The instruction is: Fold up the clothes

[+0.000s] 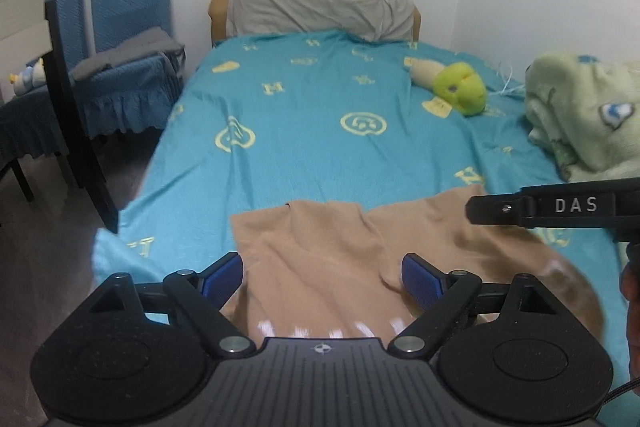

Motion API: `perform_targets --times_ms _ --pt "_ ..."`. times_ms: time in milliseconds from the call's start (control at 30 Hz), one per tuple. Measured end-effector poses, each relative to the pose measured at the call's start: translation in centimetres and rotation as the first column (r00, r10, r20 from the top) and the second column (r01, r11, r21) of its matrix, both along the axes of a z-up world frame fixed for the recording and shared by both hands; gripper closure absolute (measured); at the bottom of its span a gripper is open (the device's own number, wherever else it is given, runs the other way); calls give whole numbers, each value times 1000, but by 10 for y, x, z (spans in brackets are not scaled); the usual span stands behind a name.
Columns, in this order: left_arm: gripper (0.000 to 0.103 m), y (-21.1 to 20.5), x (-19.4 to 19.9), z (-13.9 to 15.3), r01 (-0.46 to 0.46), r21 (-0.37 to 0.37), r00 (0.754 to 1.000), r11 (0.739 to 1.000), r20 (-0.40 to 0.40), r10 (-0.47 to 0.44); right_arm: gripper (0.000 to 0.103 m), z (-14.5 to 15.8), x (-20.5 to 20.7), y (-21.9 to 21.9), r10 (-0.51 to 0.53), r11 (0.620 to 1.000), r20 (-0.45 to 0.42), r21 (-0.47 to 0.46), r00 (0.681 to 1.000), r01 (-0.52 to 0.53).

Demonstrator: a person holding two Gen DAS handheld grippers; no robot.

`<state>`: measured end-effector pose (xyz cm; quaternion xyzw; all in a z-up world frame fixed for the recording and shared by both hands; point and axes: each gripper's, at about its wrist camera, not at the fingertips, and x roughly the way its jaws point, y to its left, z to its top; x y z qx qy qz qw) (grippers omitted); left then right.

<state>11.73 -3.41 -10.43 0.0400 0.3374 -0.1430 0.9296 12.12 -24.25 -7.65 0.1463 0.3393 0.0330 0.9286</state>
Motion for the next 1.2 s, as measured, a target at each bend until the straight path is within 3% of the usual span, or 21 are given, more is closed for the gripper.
perform_targets --times_ms 200,400,500,567,633,667,733,767,933,1033,1067,1200 --pt "15 14 -44 11 -50 -55 996 997 -80 46 57 16 -45 4 29 998 -4 -59 1000 -29" --pt "16 9 -42 -12 -97 9 974 995 -205 97 59 -10 -42 9 39 998 -97 -41 995 -43" --pt "17 20 -45 -11 -153 -61 960 986 -247 134 59 -22 -40 9 35 999 -132 -23 991 -38" --pt "16 31 -53 -1 -187 -156 953 970 -268 140 59 -27 -40 7 30 1000 -144 -4 989 -31" --pt "14 45 -62 6 -219 -293 940 931 -318 121 59 -27 -41 6 25 1000 -145 15 989 -23" --pt "14 54 -66 6 -243 -376 929 894 -356 103 59 -27 -42 6 24 1000 -145 17 989 -22" --pt "13 72 -72 0 -308 -534 896 787 -441 51 59 -27 -42 6 23 1000 -146 22 989 -20" --pt "13 78 -74 -5 -343 -578 877 741 -479 33 59 -27 -42 6 22 1000 -146 21 989 -19" --pt "12 83 -64 -45 -496 -608 779 620 -627 8 59 -27 -40 7 19 1000 -149 21 989 -16" --pt "15 77 -52 -65 -556 -573 742 602 -668 50 59 -28 -40 6 17 1000 -150 25 989 -13" --pt "15 77 -50 -67 -565 -575 748 592 -659 74 59 -28 -40 6 15 1000 -150 27 989 -11" --pt "15 77 -46 -57 -511 -656 818 556 -569 80 59 -28 -40 3 5 999 -149 44 989 1"
